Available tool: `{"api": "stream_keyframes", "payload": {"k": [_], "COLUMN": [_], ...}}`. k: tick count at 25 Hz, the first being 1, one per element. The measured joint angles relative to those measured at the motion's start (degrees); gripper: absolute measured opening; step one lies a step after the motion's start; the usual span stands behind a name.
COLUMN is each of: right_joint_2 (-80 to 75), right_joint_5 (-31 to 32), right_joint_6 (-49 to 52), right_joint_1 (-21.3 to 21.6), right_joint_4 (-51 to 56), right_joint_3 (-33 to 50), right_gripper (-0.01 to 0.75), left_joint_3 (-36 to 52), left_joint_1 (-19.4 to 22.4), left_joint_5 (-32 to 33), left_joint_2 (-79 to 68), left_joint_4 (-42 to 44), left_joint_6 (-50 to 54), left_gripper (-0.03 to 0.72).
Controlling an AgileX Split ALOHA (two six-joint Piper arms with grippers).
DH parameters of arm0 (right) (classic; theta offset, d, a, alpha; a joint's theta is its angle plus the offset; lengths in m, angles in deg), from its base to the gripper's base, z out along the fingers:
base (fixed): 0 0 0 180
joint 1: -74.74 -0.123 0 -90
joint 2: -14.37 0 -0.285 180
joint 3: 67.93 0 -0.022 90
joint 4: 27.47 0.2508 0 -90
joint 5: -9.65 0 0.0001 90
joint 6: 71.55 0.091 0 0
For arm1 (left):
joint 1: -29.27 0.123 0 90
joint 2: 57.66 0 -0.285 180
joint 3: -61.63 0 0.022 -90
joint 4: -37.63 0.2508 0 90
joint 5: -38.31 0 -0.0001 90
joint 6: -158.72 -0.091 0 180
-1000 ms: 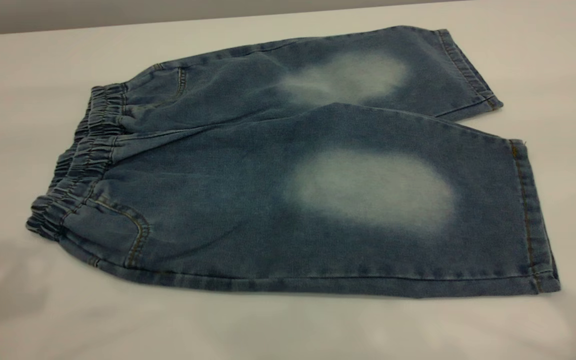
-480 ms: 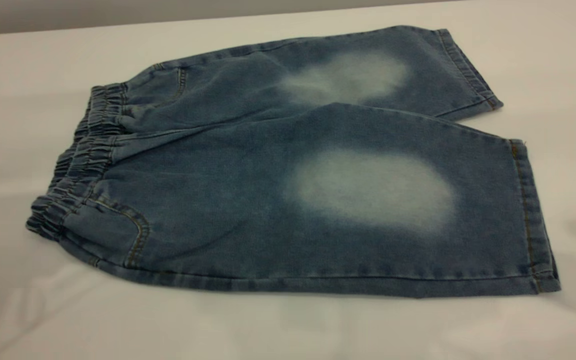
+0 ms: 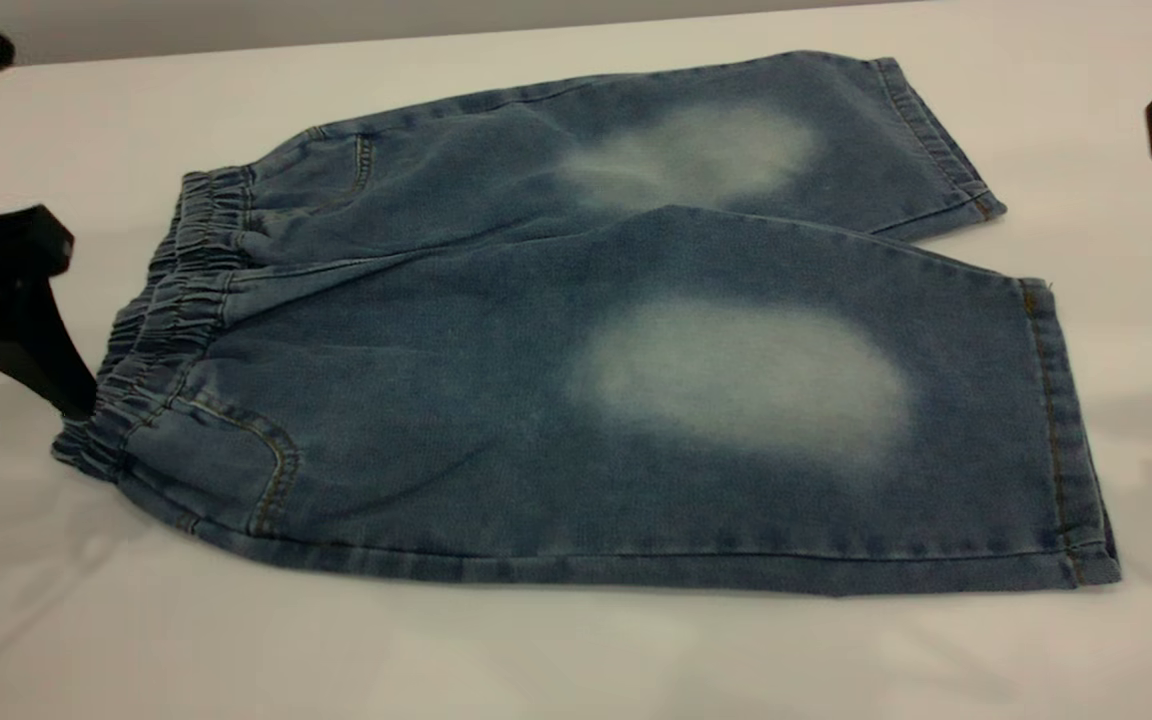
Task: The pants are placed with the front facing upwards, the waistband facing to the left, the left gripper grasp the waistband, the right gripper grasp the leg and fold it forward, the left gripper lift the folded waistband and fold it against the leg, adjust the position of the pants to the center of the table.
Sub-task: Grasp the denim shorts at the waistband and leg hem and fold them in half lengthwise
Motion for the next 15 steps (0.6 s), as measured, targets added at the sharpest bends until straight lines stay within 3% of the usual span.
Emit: {"api": "stream_keyframes", "payload": {"k": [5,10,15], "right_joint_2": [-0.65,-0.65,-0.65], "right_joint_5": [-0.12,-0.88,-1.69], "right_joint_6": [-3.17,-3.85,-4.45], "right_joint_1": [0.0,0.0,0.0], "right_joint_4": [2.86,2.9,3.42], "right_joint_3": [0.1,0.1,0.1], "right_gripper": [0.493,0.493,0.493], "left_joint_3": [-1.38,-1.57,-1.72], "left_joint_1": [4.85,10.96,12.17], "left_joint_5": [2.81,4.8,6.04], "left_joint_2": [-0.38,-0.75,-4.26], "left_joint_4": [-9.76,-12.37,-15.72], "left_joint_6": [-9.22,-13.33,-17.09], "left_gripper": [0.466,0.466,0.466]}}
